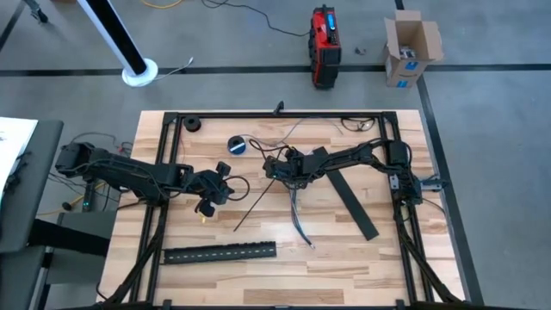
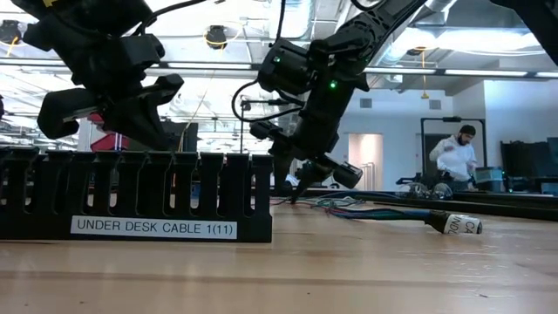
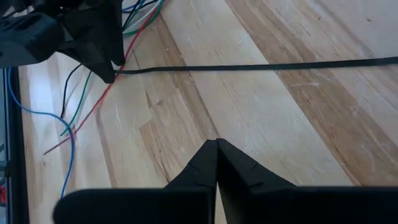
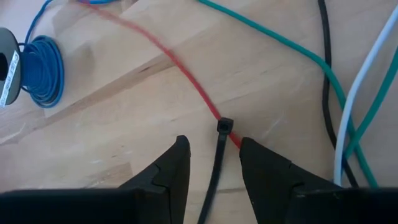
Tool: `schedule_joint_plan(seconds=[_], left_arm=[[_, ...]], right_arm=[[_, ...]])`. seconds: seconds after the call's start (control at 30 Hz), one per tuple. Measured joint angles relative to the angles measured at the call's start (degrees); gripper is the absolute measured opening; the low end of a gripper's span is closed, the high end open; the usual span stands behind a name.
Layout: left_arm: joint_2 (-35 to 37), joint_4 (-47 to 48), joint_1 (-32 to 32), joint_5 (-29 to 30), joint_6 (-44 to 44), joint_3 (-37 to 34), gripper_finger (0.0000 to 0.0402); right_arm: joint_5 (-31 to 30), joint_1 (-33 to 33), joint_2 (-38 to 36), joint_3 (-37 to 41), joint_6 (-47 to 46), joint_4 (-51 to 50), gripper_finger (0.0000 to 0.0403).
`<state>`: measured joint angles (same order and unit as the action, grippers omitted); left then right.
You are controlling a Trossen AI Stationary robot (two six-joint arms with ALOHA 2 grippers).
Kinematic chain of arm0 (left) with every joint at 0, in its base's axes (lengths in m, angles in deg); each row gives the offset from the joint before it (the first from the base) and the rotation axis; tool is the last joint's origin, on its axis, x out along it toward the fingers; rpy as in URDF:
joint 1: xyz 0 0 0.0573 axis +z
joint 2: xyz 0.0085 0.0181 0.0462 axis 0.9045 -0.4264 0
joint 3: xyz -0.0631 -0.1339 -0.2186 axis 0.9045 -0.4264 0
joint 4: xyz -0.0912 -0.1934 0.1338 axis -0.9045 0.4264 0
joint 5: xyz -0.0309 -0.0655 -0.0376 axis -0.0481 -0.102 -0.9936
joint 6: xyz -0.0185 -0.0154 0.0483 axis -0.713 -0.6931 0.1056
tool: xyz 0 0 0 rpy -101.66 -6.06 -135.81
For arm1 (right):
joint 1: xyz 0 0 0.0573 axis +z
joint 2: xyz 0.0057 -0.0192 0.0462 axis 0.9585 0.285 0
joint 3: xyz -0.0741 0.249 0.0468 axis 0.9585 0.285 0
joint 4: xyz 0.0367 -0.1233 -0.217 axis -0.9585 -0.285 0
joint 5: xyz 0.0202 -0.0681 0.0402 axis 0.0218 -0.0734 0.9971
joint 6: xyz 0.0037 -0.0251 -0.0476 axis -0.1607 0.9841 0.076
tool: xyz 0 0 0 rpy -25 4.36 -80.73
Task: Ziptie cables
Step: Wrap the cable wires with the black zip tie
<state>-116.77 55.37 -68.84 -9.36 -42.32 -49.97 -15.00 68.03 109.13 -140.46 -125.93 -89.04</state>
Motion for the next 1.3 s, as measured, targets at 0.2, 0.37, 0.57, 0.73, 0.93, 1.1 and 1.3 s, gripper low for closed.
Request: schedule_joint_plan(seconds=[0.2, 0.37, 0.57, 0.73, 0.93, 1.1, 1.3], left_arm=[[0.0, 0.0, 0.0, 0.0, -0.1, 0.0, 0.0000], [0.0, 0.0, 0.0, 0.0, -0.1, 0.0, 0.0000], [0.0, 0.0, 0.0, 0.0, -0.1, 0.0, 0.0000], [0.0, 0.1, 0.0, 0.0, -0.2, 0.0, 0.0000], [0.0, 0.1, 0.0, 0.0, -0.6, 0.0, 0.0000], [0.0, 0.1, 0.0, 0.0, -0.6, 0.0, 0.0000], [0.0, 0.1, 0.0, 0.0, -0.6, 0.0, 0.0000]], right_arm=[[0.2, 0.1, 0.0, 0.1, 0.2, 1.0, 0.0134], [0.0, 0.8, 0.0, 0.1, 2.0, 4.7, 0.0134], [0.2, 2.0, 0.0, 0.1, 1.2, 4.2, 0.0134], [0.2, 2.5, 0.0, 0.1, 1.0, 4.2, 0.0134], [0.0, 2.2, 0.0, 0.1, 1.0, 1.7, 0.0134], [0.0, 1.3, 0.0, 0.1, 2.1, 1.0, 0.0134], [0.5, 0.7, 1.7, -0.1, 2.6, 3.9, 0.0133]])
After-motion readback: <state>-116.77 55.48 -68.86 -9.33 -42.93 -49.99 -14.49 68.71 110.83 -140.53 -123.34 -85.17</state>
